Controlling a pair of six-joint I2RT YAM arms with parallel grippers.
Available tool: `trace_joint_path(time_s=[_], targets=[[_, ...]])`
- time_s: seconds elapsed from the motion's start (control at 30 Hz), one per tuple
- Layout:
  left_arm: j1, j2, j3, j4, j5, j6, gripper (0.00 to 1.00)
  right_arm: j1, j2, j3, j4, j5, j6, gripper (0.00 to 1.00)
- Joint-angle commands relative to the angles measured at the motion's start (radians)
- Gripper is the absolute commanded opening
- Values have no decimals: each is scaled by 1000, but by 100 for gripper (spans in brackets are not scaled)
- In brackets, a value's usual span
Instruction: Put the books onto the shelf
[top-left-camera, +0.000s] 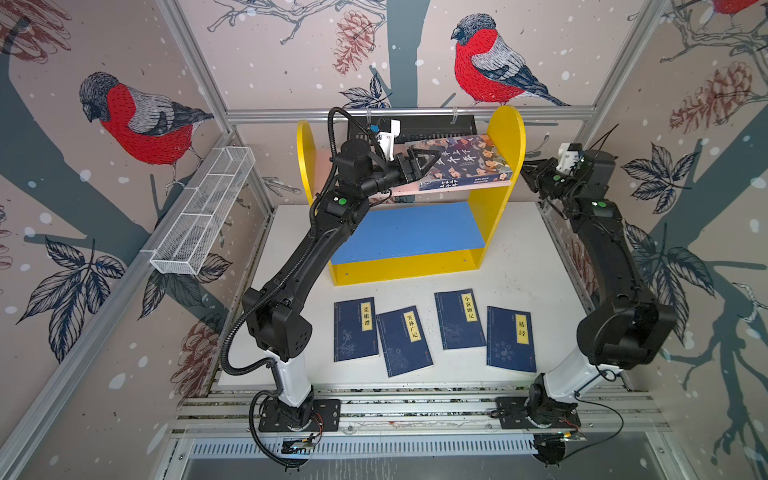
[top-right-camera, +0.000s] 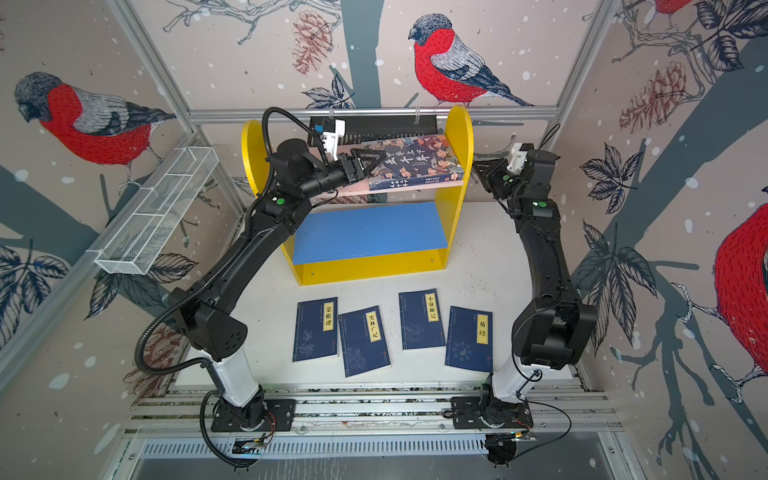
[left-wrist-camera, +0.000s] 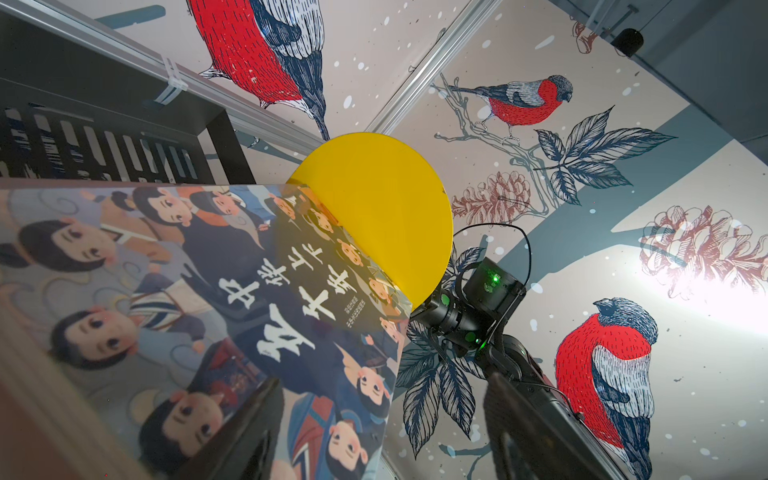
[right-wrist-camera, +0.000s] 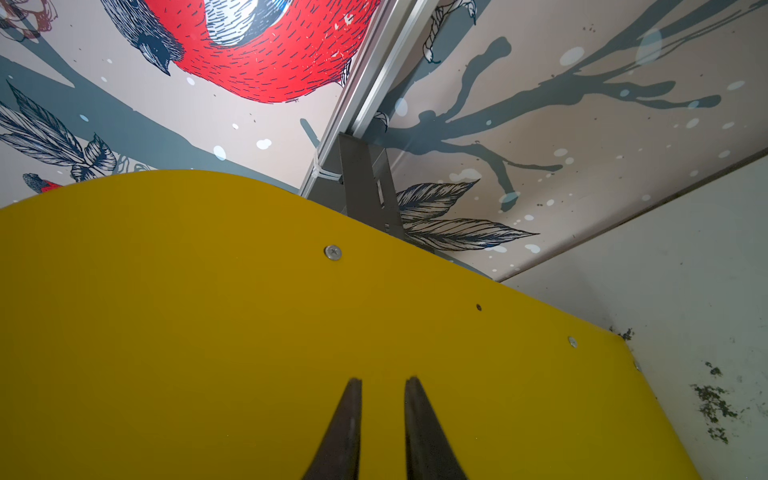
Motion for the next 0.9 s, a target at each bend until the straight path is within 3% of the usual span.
trace_joint_path(time_s=[0.0, 0.2, 0.37, 0.6, 0.87], targets=[[6, -35, 9, -25, 43, 28, 76, -6, -30, -1, 19, 26, -22, 22], [8, -115, 23, -80, 27, 135, 77, -13, -85, -58, -12, 81, -52, 25], [8, -189, 5, -153, 8, 247, 77, -25, -170, -210, -26, 94, -85, 27], [-5, -365, -158, -333, 25, 456, 77, -18, -356, -517, -43, 134, -123, 30], [-40, -597, -487, -453, 28, 565, 77, 18, -552, -800, -116, 178, -177, 34]])
